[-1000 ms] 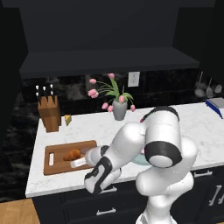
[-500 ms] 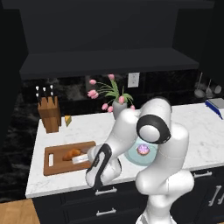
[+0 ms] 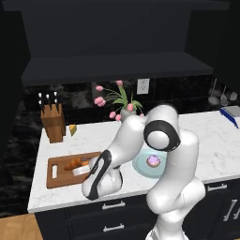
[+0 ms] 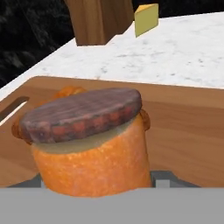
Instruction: From the different types of pastries on the counter, select a croissant and place it on the cutting board. Then retrieve a jar of jam from the cabinet and place it alongside the croissant on the cutting board.
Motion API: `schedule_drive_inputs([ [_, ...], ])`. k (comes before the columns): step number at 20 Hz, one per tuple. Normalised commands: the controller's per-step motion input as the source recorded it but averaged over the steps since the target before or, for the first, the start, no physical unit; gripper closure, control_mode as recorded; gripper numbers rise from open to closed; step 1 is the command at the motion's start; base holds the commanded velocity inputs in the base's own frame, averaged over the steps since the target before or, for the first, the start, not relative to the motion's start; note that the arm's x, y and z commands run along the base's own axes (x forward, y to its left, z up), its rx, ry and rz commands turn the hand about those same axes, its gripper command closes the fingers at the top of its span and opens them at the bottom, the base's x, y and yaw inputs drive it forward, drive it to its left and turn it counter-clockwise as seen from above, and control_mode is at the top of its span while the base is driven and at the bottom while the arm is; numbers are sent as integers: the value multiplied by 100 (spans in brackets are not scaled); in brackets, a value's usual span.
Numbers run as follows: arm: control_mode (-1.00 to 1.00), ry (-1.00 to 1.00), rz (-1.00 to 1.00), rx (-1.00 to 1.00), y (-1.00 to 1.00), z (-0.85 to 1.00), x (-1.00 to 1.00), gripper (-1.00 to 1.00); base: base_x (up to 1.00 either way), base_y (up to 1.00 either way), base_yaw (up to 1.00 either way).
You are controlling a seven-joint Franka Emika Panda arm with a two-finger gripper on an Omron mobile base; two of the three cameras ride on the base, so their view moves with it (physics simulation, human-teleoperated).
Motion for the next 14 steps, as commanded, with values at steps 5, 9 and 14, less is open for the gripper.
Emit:
schedule_drive_inputs([
  [5, -100, -11, 0, -2, -21, 2, -48, -100, 0, 0, 0],
  [9, -100, -14, 0, 0, -31, 41, -52, -100, 0, 0, 0],
  [14, -100, -9, 0, 0, -31, 73, -26, -100, 0, 0, 0],
])
